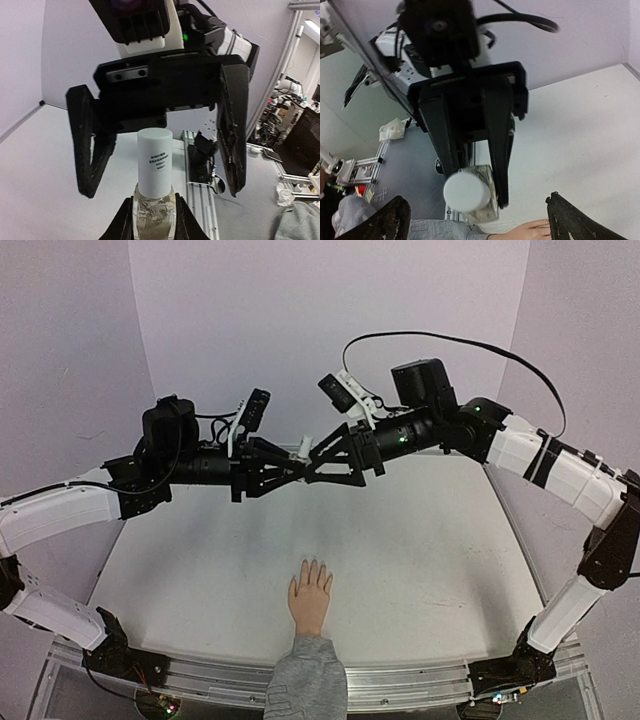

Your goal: Paint the nails

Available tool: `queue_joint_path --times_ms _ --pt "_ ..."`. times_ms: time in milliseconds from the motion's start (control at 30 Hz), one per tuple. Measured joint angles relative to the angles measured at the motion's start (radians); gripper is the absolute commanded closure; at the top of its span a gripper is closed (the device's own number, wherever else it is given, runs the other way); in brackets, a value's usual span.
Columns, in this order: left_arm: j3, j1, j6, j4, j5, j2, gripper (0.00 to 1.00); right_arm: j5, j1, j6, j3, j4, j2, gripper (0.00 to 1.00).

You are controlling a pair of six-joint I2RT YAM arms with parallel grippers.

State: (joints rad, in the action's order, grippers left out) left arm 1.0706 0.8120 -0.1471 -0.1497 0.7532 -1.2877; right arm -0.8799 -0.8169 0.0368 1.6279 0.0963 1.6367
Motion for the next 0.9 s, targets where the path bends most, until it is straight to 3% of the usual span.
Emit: queue_joint_path --times_ms 233,400,633,900 --pt "-0.015 0.019 0.083 -0.017 -0.356 0.0 1.0 0.364 -0.002 0.199 -0.039 0.011 -0.083 0.02" --pt "-0.01 0.133 0.187 -0.025 -0.69 -0.055 1.0 0.536 -0.002 0.359 -0.069 -0.023 -0.084 0.1" --pt "0.026 0.209 0.254 -0.026 -0.937 -0.157 1.0 0.661 -0.019 0.452 -0.051 -0.059 -0.047 0.4" --pt "0.052 0.233 0.255 -0.024 -1.088 -0.187 1.0 0.766 -0.054 0.501 -0.043 -0.067 0.022 0.62"
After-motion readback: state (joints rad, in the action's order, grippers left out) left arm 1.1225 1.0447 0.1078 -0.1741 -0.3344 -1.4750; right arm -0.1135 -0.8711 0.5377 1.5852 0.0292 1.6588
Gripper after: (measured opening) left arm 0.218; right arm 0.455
